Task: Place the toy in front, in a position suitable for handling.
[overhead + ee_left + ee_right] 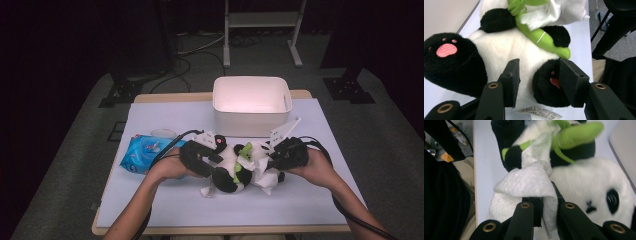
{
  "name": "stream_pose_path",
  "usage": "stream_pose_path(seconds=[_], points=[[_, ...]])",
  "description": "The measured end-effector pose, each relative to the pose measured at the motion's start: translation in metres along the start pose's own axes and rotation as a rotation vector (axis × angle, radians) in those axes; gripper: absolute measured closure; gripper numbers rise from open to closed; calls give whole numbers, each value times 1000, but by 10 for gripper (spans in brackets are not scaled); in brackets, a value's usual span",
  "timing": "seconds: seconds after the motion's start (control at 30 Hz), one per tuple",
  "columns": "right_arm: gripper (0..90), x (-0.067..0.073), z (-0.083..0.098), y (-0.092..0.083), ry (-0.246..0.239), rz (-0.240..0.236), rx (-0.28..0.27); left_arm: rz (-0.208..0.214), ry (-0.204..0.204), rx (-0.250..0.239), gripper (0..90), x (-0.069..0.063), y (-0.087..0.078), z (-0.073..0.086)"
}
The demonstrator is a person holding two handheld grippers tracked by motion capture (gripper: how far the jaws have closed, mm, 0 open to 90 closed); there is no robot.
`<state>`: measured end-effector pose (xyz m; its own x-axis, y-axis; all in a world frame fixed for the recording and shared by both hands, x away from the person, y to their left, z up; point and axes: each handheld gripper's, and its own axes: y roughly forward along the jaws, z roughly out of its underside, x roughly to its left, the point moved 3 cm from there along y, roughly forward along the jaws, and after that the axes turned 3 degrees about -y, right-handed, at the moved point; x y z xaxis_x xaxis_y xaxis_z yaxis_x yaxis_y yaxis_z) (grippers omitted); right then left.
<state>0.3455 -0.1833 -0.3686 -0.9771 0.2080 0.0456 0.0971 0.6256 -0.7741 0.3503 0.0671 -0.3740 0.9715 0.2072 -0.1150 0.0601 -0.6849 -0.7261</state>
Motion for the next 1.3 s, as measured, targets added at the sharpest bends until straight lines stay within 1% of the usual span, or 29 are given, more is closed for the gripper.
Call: stream_pose_path(seconds=[0.07,0.17,0.2,0.27,0.3,0.4,0.43,0.5,0.53,0.57,0.6,0.67,0.77,0.83,0.87,0.9,0.93,0.97,1.0,1.07,1.23,1.3], points=[[851,0,2,-1,9,3,-1,-5,0,2,513,1,0,1],[851,-1,13,-8,30,17,8,-4,-1,4,512,1,-1,2],[851,-3,20,-12,42,28,7,-2,-3,3,512,1,0,3],[851,-5,27,-17,59,42,10,0,-2,4,510,1,0,3],[851,-5,27,-17,59,42,10,1,-1,7,510,1,0,4],[850,-11,38,-23,92,60,8,11,-7,5,509,1,1,6],[850,-12,41,-25,110,64,7,12,-7,3,509,1,2,6],[850,-18,43,-30,128,75,-12,16,-5,2,509,1,2,7],[850,-18,43,-30,128,75,-12,16,-3,4,509,1,2,7],[850,-19,42,-31,128,76,-17,17,-4,4,509,1,2,7],[850,-22,37,-31,123,83,-23,15,-1,9,509,1,1,7],[850,-23,34,-31,116,85,-22,13,-2,10,509,1,1,7],[849,-26,19,-28,83,82,-26,4,0,22,501,2,-2,8],[849,-26,16,-27,81,81,-27,4,-2,21,501,2,-2,10],[849,-27,10,-26,68,77,-33,5,-5,21,502,3,-3,11],[849,-27,10,-26,68,77,-33,5,-5,21,501,3,-3,11],[848,-26,3,-25,60,76,-35,4,-12,16,501,3,-4,13],[848,-26,3,-25,60,76,-35,4,-12,16,501,3,-4,13],[848,-27,0,-25,50,77,-38,-1,-6,16,501,4,-5,14],[848,-28,-5,-24,43,76,-38,-3,1,17,498,4,-7,15],[848,-34,-19,-20,44,67,-55,3,4,16,498,5,-7,17],[848,-34,-21,-18,37,66,-55,3,8,16,498,5,-7,17]])
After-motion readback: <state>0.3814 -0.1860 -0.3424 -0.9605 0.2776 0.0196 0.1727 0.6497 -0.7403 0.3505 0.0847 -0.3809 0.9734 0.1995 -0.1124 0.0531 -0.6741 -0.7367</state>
